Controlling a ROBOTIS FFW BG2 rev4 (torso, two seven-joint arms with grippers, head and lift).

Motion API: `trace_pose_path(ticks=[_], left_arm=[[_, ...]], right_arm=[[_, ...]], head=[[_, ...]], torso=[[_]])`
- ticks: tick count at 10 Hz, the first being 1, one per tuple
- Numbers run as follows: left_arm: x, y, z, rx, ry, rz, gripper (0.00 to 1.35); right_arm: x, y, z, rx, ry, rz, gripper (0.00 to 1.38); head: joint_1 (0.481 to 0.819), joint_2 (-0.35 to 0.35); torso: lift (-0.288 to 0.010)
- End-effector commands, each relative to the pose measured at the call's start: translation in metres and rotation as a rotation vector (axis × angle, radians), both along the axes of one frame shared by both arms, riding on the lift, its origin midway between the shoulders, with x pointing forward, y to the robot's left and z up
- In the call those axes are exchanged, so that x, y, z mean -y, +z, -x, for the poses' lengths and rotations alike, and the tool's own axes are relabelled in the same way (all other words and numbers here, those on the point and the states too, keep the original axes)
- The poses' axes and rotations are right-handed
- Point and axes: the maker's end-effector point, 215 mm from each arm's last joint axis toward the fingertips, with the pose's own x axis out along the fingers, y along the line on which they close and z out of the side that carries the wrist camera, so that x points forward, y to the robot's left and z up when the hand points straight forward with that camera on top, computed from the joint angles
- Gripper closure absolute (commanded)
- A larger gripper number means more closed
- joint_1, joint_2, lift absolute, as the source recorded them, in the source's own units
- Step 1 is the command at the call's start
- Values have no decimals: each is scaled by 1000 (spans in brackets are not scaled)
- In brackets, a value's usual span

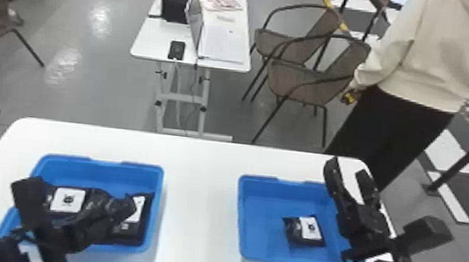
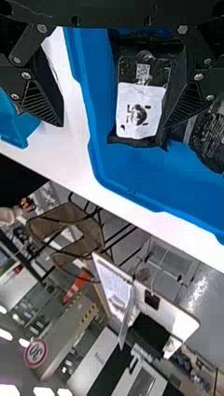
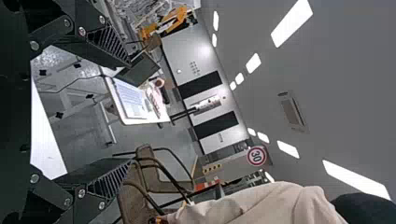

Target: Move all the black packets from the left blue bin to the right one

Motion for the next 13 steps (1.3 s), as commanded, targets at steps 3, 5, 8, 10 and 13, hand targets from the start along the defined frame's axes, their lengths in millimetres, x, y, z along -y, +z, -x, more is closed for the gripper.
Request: trace_pose_path(ticks=[3,5,8,10,13], left_arm=[[0,1,0,-95,-44,-57,323],[-21,0,12,-170,-36,-155,317],[-58,-11,15,-239,-15,-263,323],[-72,-19,10,-268,-6,-295,325],[-70,-35,3,-319,-21,-291,323]], right_arm=[[3,22,-2,48,-1,-26,320],[4,18,2,41,-3,-36,321],[0,17,-1,43,1,-57,321],[-3,14,-1,40,7,-68,321],[-4,12,-1,37,10,-74,321]], head=[[695,-165],[695,-156],[695,-132],[695,-97],[695,-74]], torso=[[0],[0],[0],[0],[0]])
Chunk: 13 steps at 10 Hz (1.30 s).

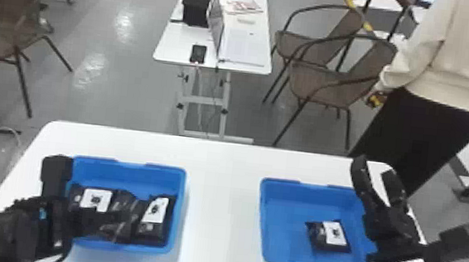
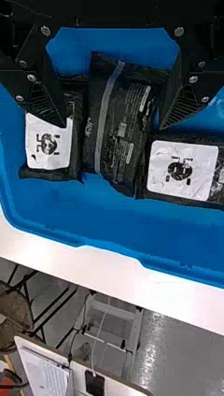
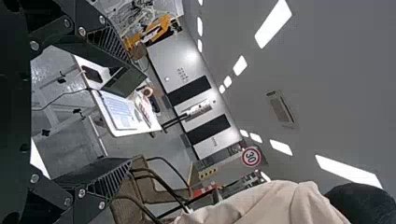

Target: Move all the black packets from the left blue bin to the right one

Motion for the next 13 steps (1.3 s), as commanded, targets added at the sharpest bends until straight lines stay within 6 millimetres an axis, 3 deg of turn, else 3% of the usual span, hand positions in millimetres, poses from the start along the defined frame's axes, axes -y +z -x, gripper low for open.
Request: trace_pose_path(ticks=[1,4,6,9,10,12,13], left_arm=[[0,-7,3,-49,-18,-27,323],[-14,-13,7,-103,-16,-98,334],[-19,-23,10,-142,-20,-122,515],[-13,-41,4,-172,-22,-99,568],[-16,-41,0,-161,-36,-123,673],[-24,-35,-11,-114,-60,-150,1230],[-25,-27,-21,-65,-91,-139,1216]], right_arm=[[0,-2,0,-1,0,-14,321],[-1,-2,0,-1,2,-17,321],[-2,0,-2,5,6,-23,321],[-3,1,-3,11,12,-25,321],[-3,0,-3,9,13,-30,321],[-3,-2,-2,7,12,-33,321],[-7,-4,-2,3,20,-35,321]], head=[[695,-75],[695,-70],[695,-60],[695,-53],[695,-56],[695,-54],[695,-50]], torso=[[0],[0],[0],[0],[0],[0],[0]])
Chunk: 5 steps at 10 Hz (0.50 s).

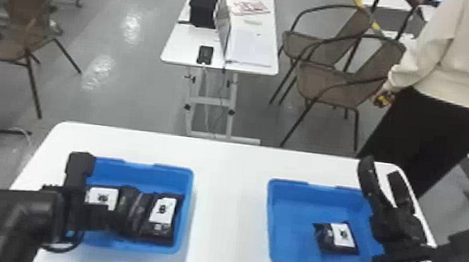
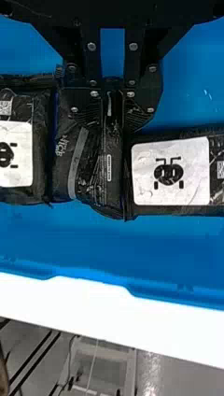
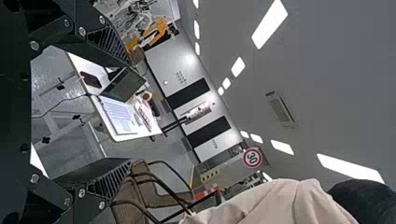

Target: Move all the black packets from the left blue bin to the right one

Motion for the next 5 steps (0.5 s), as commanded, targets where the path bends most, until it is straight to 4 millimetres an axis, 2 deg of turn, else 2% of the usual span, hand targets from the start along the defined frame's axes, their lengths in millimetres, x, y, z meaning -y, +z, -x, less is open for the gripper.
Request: trace_pose_path(ticks=[1,3,4,5], left_arm=[[-9,10,-10,57,-70,-21,1216],[5,25,-14,167,-149,103,1216],[27,47,-14,266,-196,224,1214],[50,78,-17,393,-279,320,1214]], right_arm=[[-4,-2,0,-4,7,-5,321],[-8,-1,-2,-4,16,-7,321],[-13,-1,-3,-4,31,-12,321],[-20,0,-4,-1,55,-27,321]], head=[[695,-50],[695,-47],[695,-51],[695,-62]], torso=[[0],[0],[0],[0]])
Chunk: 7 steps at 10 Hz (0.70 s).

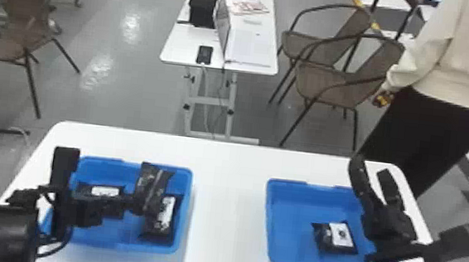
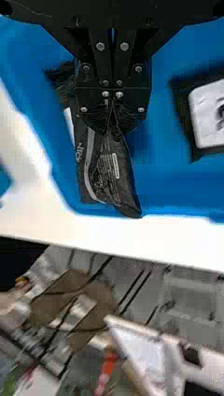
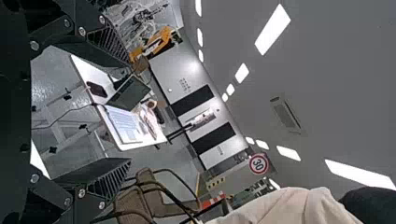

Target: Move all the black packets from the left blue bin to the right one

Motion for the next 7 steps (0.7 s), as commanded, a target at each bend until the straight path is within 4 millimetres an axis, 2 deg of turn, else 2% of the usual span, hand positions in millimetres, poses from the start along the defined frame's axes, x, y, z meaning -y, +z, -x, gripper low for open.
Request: trace_pose_path(ticks=[1,2,4,5,7], left_arm=[[18,37,3,138,-81,53,1214],[34,56,7,205,-142,96,1214],[85,88,4,352,-307,228,1214],[110,98,4,365,-382,272,1214],[159,115,3,374,-526,339,1216]], right_arm=[[-12,0,-3,-3,34,-13,321],[-23,-1,-7,-7,68,-17,321],[-67,-11,-18,-32,243,-45,320],[-90,-11,-23,-34,312,-55,321],[-118,-12,-29,-41,380,-73,321]], head=[[695,-79],[695,-89],[695,-94],[695,-97],[695,-102]], torso=[[0],[0],[0],[0],[0]])
